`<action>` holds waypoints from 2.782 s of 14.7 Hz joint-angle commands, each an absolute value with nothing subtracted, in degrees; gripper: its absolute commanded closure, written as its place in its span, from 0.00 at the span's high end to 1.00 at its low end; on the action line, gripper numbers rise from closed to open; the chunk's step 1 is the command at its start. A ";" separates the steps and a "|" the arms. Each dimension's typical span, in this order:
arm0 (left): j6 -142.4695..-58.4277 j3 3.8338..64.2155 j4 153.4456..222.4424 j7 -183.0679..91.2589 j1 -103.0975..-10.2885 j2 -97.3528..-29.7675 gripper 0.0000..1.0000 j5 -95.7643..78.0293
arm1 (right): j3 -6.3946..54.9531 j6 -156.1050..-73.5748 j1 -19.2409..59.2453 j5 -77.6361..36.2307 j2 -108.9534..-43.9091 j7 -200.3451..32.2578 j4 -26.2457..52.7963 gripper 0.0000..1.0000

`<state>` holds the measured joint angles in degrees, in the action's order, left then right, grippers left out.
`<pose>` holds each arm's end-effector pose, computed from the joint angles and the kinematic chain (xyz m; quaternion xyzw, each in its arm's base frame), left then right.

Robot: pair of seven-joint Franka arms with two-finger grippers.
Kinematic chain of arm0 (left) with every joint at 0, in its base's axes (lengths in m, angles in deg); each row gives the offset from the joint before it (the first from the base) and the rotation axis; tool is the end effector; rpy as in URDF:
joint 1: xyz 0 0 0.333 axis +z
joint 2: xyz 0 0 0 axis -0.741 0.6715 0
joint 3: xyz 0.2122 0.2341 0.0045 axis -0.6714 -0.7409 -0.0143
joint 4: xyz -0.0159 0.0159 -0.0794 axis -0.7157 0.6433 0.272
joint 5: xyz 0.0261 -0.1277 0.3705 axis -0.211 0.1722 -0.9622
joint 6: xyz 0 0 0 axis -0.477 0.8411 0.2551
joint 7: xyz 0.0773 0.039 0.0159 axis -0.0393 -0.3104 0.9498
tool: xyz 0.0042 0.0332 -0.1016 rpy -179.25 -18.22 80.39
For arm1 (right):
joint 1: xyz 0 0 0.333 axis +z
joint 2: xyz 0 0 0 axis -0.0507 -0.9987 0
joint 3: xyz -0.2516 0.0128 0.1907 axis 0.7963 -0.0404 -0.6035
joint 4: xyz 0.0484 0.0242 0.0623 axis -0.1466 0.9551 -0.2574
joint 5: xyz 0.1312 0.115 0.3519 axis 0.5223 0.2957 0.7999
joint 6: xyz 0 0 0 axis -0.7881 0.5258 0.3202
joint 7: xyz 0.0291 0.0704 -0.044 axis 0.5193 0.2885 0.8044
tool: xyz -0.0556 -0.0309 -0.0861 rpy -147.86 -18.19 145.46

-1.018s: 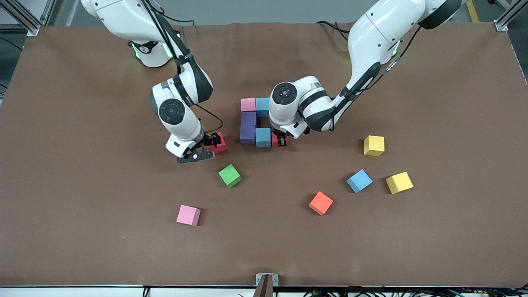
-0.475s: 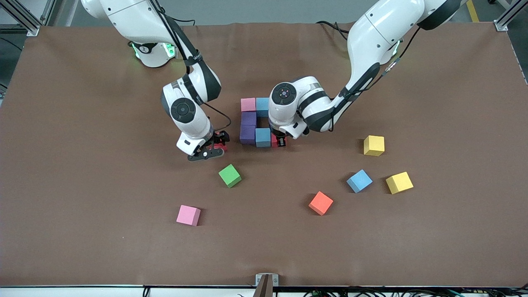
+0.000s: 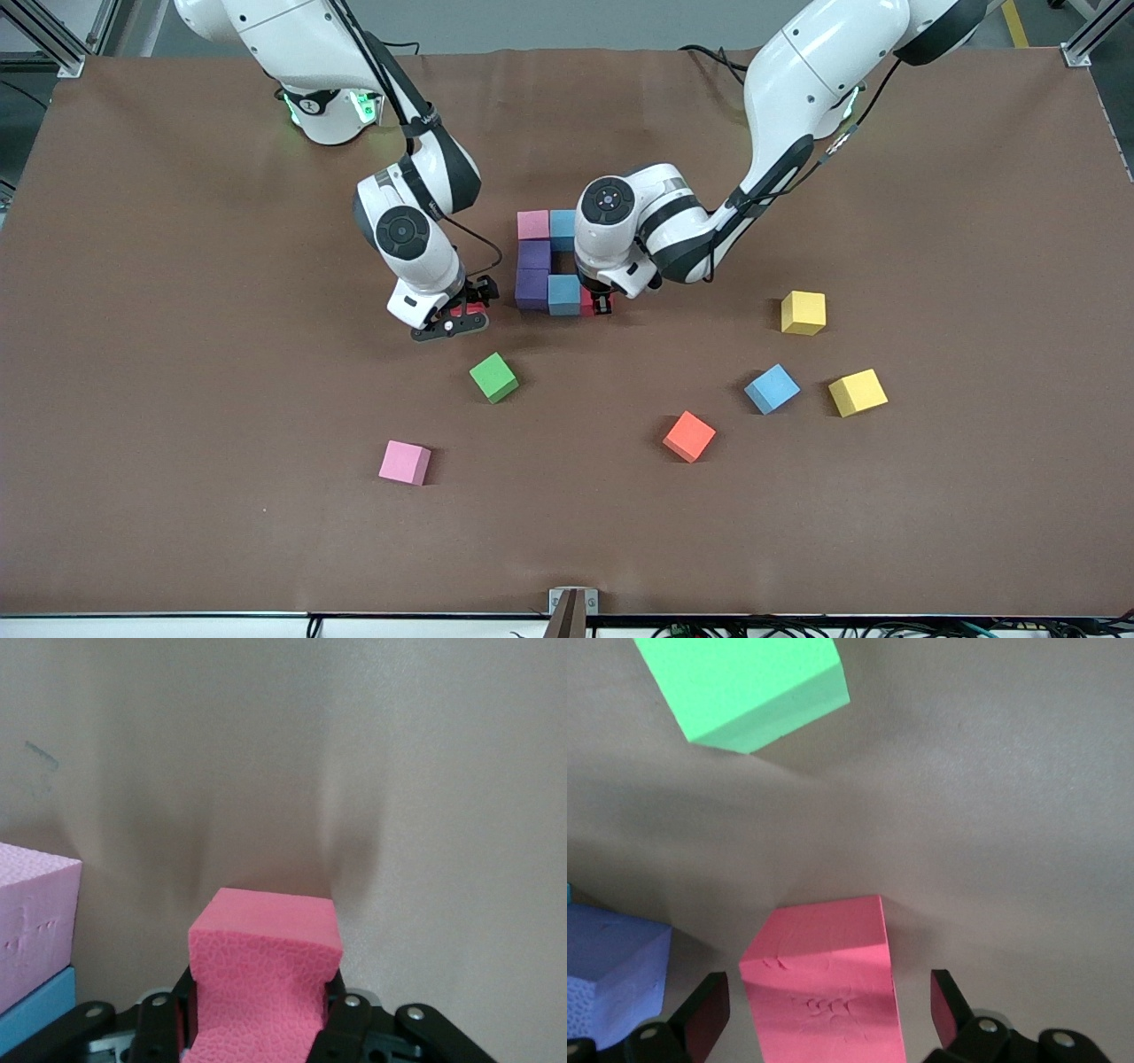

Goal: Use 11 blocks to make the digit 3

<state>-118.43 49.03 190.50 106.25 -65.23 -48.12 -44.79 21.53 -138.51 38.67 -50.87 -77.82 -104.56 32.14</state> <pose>0.4424 -0.4825 0.2046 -0.6744 -0.7381 0.0208 0.0005 0.4926 0.3217 0.2180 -0.9932 -0.1092 0.0387 0.0125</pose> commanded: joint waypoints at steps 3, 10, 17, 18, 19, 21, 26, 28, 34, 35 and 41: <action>-118.64 48.66 189.22 114.99 -66.63 -47.17 0.58 -45.98 | 21.82 -139.84 39.11 -49.55 -77.22 -104.81 34.40 0.99; -117.67 49.01 190.01 112.09 -65.57 -51.20 1.00 -46.25 | 21.82 -140.99 38.59 -48.94 -77.22 -106.46 34.14 0.19; -114.61 54.10 194.66 98.77 -60.49 -58.32 1.00 -40.29 | 21.82 -138.88 38.50 -45.86 -77.31 -118.08 27.37 0.00; -112.85 54.72 194.58 95.51 -59.43 -59.38 1.00 -39.14 | 21.82 -138.96 38.50 -45.86 -77.66 -118.78 26.93 0.00; -111.79 54.81 194.49 92.00 -58.55 -60.08 1.00 -38.43 | 21.82 -138.97 38.76 -45.86 -78.62 -118.96 26.32 0.00; -111.61 54.81 193.97 84.09 -56.18 -60.79 1.00 -38.16 | 21.82 -138.97 39.11 -45.77 -80.64 -119.74 24.22 0.00; -110.56 54.72 190.90 63.79 -48.97 -62.20 1.00 -38.16 | 21.82 -138.88 40.78 -45.86 -87.50 -125.54 15.87 0.00; -108.62 54.55 188.88 54.66 -46.69 -61.15 1.00 -38.77 | 21.91 -138.97 40.78 -45.86 -90.05 -126.08 12.09 0.00; -109.40 52.70 186.76 40.29 -41.94 -57.01 1.00 -44.39 | 21.91 -138.97 39.47 -45.69 -92.78 -126.16 6.63 0.00; -109.58 52.70 186.93 38.89 -40.54 -57.10 1.00 -45.10 | 21.91 -138.79 39.55 -45.68 -92.69 -127.12 6.71 0.00; -111.59 52.79 188.69 30.52 -35.09 -56.84 1.00 -45.46 | 21.91 -134.15 41.66 -46.12 -92.26 -128.89 8.03 0.00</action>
